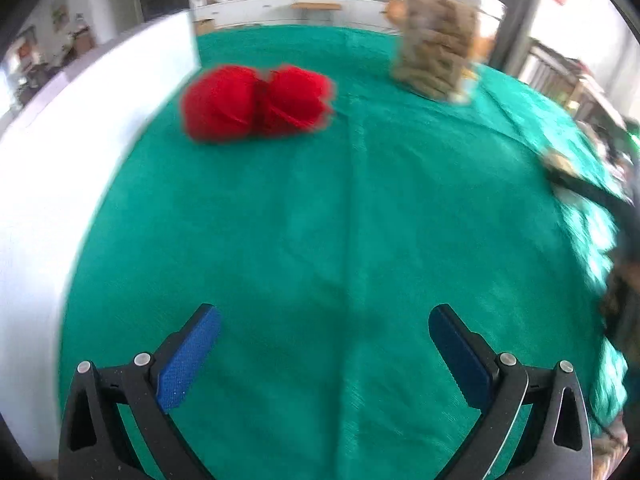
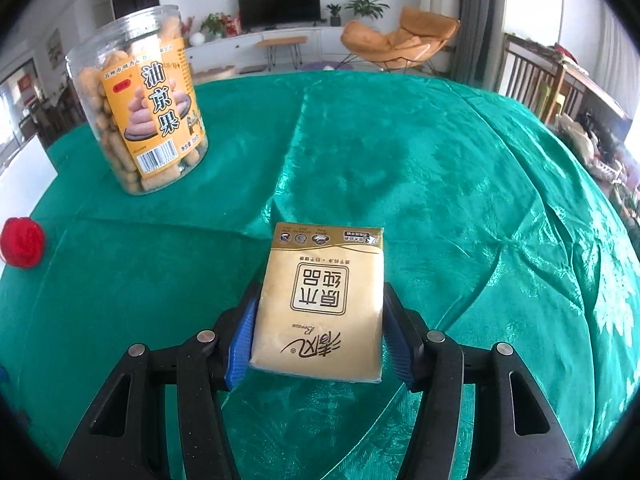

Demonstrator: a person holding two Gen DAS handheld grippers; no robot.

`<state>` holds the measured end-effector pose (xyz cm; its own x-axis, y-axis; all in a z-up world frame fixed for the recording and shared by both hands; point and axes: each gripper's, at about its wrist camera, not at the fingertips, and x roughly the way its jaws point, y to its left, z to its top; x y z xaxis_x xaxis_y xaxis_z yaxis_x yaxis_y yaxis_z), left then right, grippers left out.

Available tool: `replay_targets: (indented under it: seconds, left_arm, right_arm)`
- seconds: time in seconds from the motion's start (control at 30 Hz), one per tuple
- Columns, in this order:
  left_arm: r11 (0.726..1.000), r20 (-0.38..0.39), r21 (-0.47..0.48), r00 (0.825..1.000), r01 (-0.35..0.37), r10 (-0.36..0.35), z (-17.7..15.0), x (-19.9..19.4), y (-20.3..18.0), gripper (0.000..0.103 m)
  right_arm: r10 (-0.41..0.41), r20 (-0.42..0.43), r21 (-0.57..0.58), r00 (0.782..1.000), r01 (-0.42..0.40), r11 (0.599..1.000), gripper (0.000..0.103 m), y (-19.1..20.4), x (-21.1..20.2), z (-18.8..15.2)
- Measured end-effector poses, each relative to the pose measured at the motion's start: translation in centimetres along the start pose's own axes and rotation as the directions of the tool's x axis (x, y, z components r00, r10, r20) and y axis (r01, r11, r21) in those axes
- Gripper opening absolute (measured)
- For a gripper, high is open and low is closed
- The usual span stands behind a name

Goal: Organize soft objects
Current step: 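Grasp the red yarn bundle with the left gripper while the right gripper holds the packet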

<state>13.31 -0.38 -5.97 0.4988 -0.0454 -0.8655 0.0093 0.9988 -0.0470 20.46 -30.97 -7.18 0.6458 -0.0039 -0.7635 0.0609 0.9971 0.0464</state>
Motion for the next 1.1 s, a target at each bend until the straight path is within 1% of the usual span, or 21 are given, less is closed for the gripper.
replay_targets:
  seconds: [0.03, 0.1, 0.13, 0.17, 0.2, 0.27, 0.33, 0.43, 0.5, 0.6, 0.67, 0.7, 0.73, 0.77, 0.8, 0.87, 0.93, 0.97, 1.03, 1.07, 1.1]
  left_arm:
    - [1.0, 0.008, -0.029, 1.0, 0.012, -0.012, 1.1, 0.1, 0.8, 0.102]
    - [0.988, 0.023, -0.097, 0.993, 0.118, -0.116, 2.7, 0.2, 1.9, 0.102]
    - [0.975, 0.029, -0.118, 0.982, 0.189, -0.187, 3.4, 0.5, 2.2, 0.102]
    - [0.958, 0.024, -0.125, 0.966, 0.257, -0.256, 4.1, 1.0, 2.2, 0.102]
    - [0.945, 0.01, -0.12, 0.953, 0.303, -0.304, 5.0, 1.7, 2.0, 0.102]
    - [0.946, 0.002, -0.09, 0.949, 0.313, -0.314, 6.5, 2.9, 1.3, 0.102]
    - [0.955, 0.001, -0.044, 0.956, 0.293, -0.293, 8.4, 4.4, 0.4, 0.102]
    - [0.955, 0.009, -0.044, 0.956, 0.294, -0.294, 11.5, 6.6, -0.6, 0.102]
    - [0.951, 0.02, -0.058, 0.953, 0.303, -0.303, 14.3, 7.9, -1.4, 0.102]
    - [0.941, 0.055, -0.027, 0.94, 0.337, -0.336, 17.0, 7.7, -3.6, 0.102]
    - [0.934, 0.059, 0.015, 0.932, 0.357, -0.357, 17.6, 6.4, -4.9, 0.102]
    - [0.926, 0.058, 0.048, 0.925, 0.374, -0.376, 17.7, 5.3, -5.3, 0.102]
    - [0.923, 0.066, 0.083, 0.922, 0.375, -0.381, 17.8, 4.1, -5.3, 0.102]
    - [0.926, 0.078, 0.11, 0.926, 0.361, -0.37, 17.9, 3.0, -5.1, 0.102]
    - [0.934, 0.099, 0.142, 0.934, 0.328, -0.343, 18.2, 1.7, -4.4, 0.103]
    - [0.95, 0.136, 0.17, 0.948, 0.262, -0.286, 19.4, 0.0, -2.4, 0.103]
    - [0.974, 0.166, 0.138, 0.965, 0.182, -0.204, 21.4, -0.9, 0.9, 0.103]
    - [0.984, 0.168, 0.1, 0.972, 0.148, -0.163, 22.2, -1.0, 3.1, 0.103]
    - [0.988, 0.134, 0.061, 0.979, 0.143, -0.15, 23.3, -0.2, 5.5, 0.103]
    - [0.988, 0.104, 0.063, 0.984, 0.141, -0.147, 23.5, 0.4, 6.2, 0.103]
    - [0.988, 0.08, 0.092, 0.988, 0.124, -0.131, 23.5, 1.1, 6.4, 0.103]
  right_arm:
    - [0.001, 0.0, 0.001, 1.0, -0.001, 1.0, 0.061, -0.1, 0.0, 0.0]
    - [0.001, 0.0, 0.001, 1.0, -0.001, 1.0, 0.061, -0.1, 0.0, 0.0]
    - [0.002, 0.001, 0.001, 1.0, -0.002, 1.0, 0.061, -0.1, 0.0, 0.0]
    - [0.002, 0.001, 0.002, 1.0, -0.002, 1.0, 0.061, -0.1, 0.0, 0.0]
    - [0.003, 0.001, 0.003, 1.0, -0.003, 1.0, 0.061, 0.0, -0.1, 0.0]
    - [0.006, 0.002, 0.005, 1.0, -0.006, 1.0, 0.061, -0.1, 0.0, 0.0]
    - [0.008, 0.002, 0.007, 1.0, -0.008, 1.0, 0.061, -0.1, 0.0, 0.0]
    - [0.014, 0.004, 0.011, 1.0, -0.014, 1.0, 0.061, -0.2, 0.0, 0.0]
    - [0.013, 0.003, 0.009, 1.0, -0.013, 1.0, 0.061, -0.3, 0.0, -0.1]
    - [0.01, 0.003, 0.007, 1.0, -0.01, 1.0, 0.061, -0.3, 0.0, -0.1]
    - [0.011, 0.003, 0.008, 1.0, -0.011, 1.0, 0.061, -0.3, 0.0, -0.1]
    - [0.012, 0.003, 0.008, 1.0, -0.012, 1.0, 0.061, -0.3, 0.0, 0.0]
    - [0.012, 0.003, 0.008, 1.0, -0.012, 1.0, 0.061, -0.3, 0.0, 0.0]
    - [0.013, 0.004, 0.009, 1.0, -0.013, 1.0, 0.061, -0.3, 0.0, 0.0]
    - [0.014, 0.004, 0.009, 1.0, -0.014, 1.0, 0.061, -0.3, 0.0, 0.0]
    - [0.015, 0.004, 0.009, 1.0, -0.015, 1.0, 0.061, -0.3, 0.0, 0.0]
    - [0.015, 0.004, 0.01, 1.0, -0.015, 1.0, 0.061, -0.3, 0.0, 0.0]
    - [0.015, 0.004, 0.01, 1.0, -0.015, 1.0, 0.061, -0.3, 0.0, 0.0]
    - [0.016, 0.005, 0.01, 1.0, -0.016, 1.0, 0.061, -0.3, 0.0, 0.0]
    - [0.017, 0.005, 0.011, 1.0, -0.018, 1.0, 0.061, -0.3, 0.0, 0.0]
    - [0.019, 0.005, 0.011, 1.0, -0.019, 1.0, 0.061, -0.3, 0.0, 0.0]
